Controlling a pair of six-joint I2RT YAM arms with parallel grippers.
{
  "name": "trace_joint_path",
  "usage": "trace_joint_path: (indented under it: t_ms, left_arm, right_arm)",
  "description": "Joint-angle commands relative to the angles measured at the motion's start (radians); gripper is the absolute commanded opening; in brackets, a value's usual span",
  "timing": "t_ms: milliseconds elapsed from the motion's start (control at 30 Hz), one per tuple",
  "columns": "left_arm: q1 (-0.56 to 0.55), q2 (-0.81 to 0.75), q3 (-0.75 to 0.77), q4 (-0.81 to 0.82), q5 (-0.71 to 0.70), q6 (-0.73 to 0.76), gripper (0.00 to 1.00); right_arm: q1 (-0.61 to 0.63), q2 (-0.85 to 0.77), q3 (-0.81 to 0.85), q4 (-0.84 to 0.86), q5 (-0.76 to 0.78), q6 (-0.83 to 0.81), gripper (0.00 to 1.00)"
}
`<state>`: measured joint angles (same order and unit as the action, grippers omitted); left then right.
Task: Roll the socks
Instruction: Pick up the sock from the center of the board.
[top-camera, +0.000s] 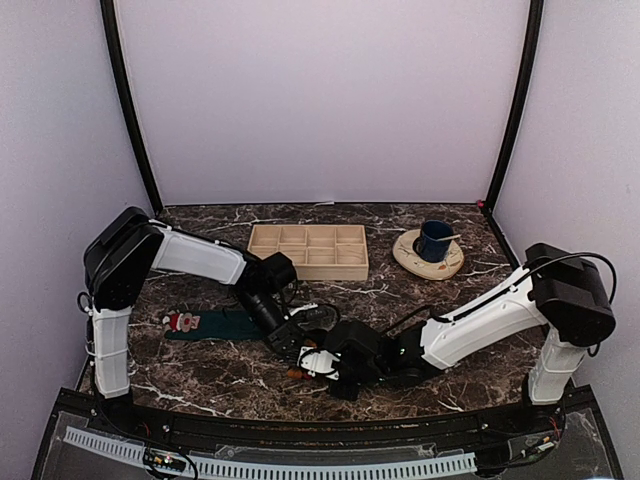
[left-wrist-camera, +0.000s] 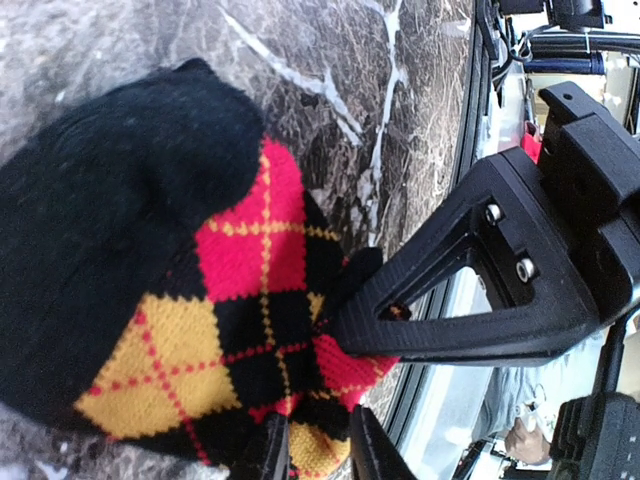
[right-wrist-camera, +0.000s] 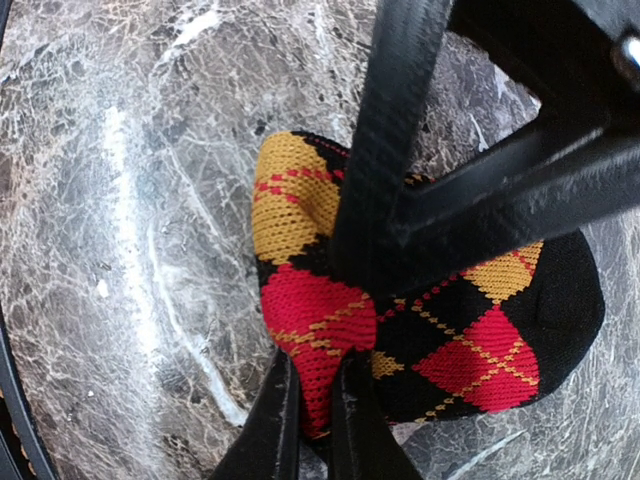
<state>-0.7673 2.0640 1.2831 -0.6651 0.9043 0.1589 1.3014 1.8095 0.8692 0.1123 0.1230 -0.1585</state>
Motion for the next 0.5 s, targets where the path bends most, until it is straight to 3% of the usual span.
trace_joint_path:
  t_ms: [0, 467]
  left_arm:
    - [0.009, -0.074, -0.038, 0.033, -0.014, -0.027, 0.26]
    - [0.049, -0.219, -0.179, 0.251, -0.092, -0.157, 0.28]
  right_arm:
    - [-0.008, 0.037, -0.049, -0.112, -0.044, 0.051, 0.04]
    - [-0.057, 0.030, -0.055, -0.102, -0.170, 0.149, 0.04]
